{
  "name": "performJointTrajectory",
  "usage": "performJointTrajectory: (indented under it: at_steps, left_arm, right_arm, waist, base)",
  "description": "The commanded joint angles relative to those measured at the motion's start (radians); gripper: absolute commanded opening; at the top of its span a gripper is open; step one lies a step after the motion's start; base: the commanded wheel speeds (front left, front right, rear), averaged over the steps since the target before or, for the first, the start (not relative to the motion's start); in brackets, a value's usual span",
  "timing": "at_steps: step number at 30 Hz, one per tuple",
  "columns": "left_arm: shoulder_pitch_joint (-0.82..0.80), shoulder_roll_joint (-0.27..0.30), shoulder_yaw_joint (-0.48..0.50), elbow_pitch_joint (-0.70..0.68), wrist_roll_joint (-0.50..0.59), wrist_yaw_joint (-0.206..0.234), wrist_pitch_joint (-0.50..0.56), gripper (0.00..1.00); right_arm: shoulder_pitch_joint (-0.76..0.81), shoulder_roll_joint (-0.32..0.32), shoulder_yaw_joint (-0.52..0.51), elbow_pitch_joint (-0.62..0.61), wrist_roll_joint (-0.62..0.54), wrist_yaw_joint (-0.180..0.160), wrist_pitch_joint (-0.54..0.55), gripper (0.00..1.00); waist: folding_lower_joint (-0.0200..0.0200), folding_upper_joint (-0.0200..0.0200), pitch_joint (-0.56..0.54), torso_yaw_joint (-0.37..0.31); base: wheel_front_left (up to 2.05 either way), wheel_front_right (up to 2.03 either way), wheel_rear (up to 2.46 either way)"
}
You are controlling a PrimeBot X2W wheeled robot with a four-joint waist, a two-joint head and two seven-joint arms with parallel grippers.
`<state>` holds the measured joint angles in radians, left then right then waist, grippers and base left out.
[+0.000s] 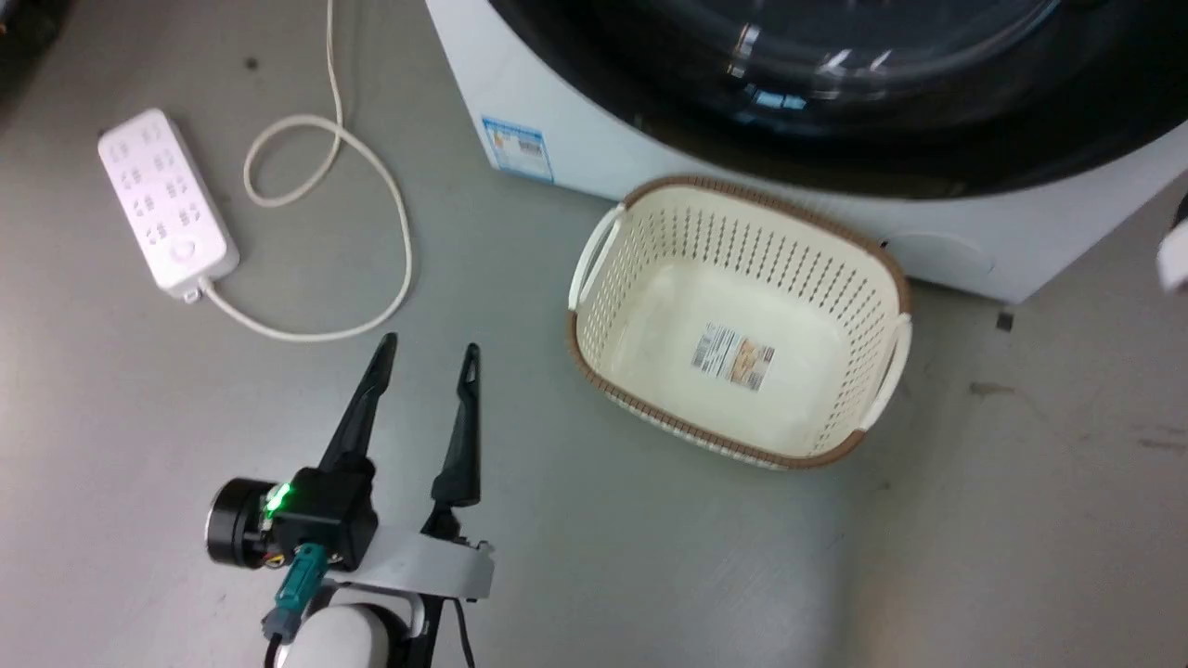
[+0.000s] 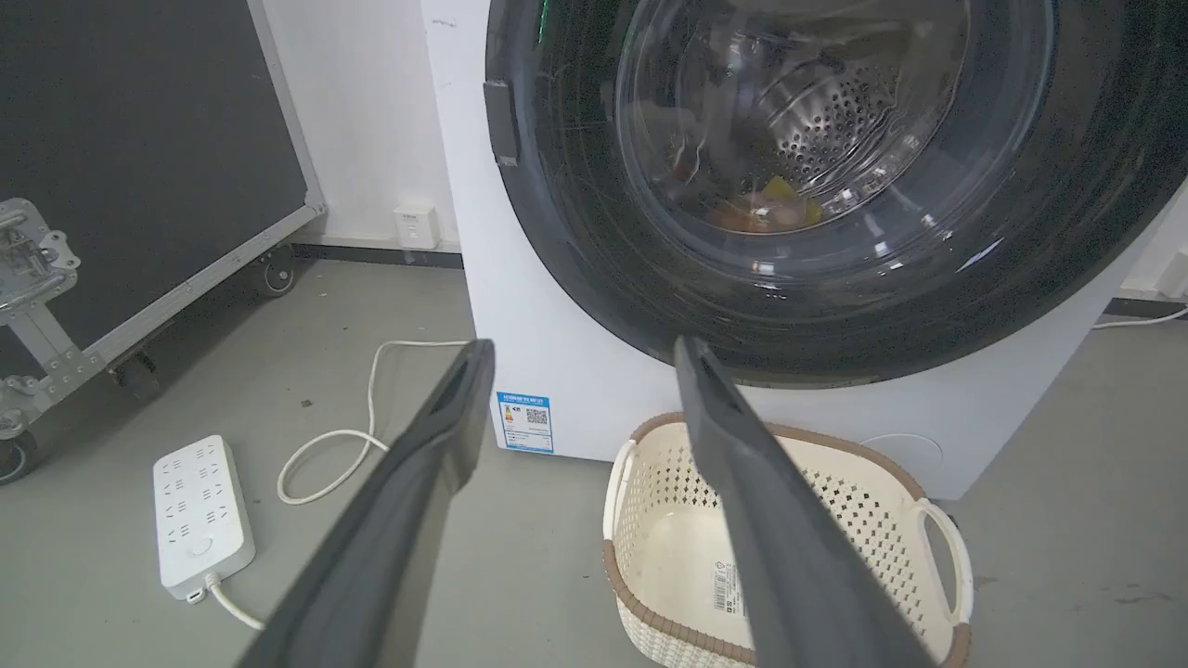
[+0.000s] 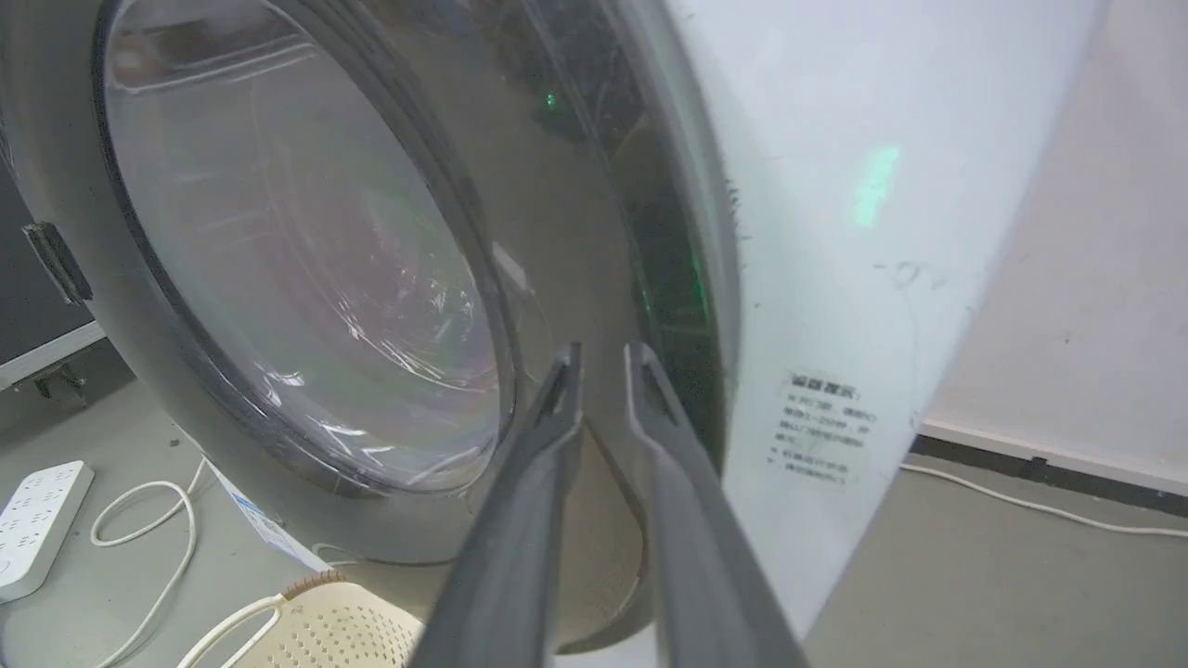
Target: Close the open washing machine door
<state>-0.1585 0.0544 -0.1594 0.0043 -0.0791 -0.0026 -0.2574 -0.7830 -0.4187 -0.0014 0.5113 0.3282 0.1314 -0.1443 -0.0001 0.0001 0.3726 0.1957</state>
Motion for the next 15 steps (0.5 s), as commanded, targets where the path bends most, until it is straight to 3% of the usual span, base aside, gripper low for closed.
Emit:
performJointTrajectory:
  at_steps: [1,7,15]
  left_arm:
    - [0.015,0.0,0.009,0.005,-0.008,0.0,-0.004,1.0]
    - [0.072,0.007,0.047,0.045,-0.014,-0.005,-0.004,1.0]
    - [0.14,0.011,0.074,0.057,-0.018,-0.018,-0.004,1.0]
  right_arm:
    - [0.051,0.009,0.007,-0.011,-0.003,-0.001,-0.019,1.0]
    - [0.276,0.078,-0.011,-0.12,-0.048,-0.001,-0.077,1.0]
    - [0.577,0.24,-0.144,-0.351,-0.152,-0.001,-0.099,1.0]
  waist:
    - [0.0001,-0.0001,-0.07,-0.022]
    - [0.0001,-0.0001,-0.218,-0.07]
    - [0.0001,-0.0001,-0.331,-0.131]
  base:
    - [0.0,0.0,0.0]
    - [0.0,0.0,0.0]
    - [0.0,0.0,0.0]
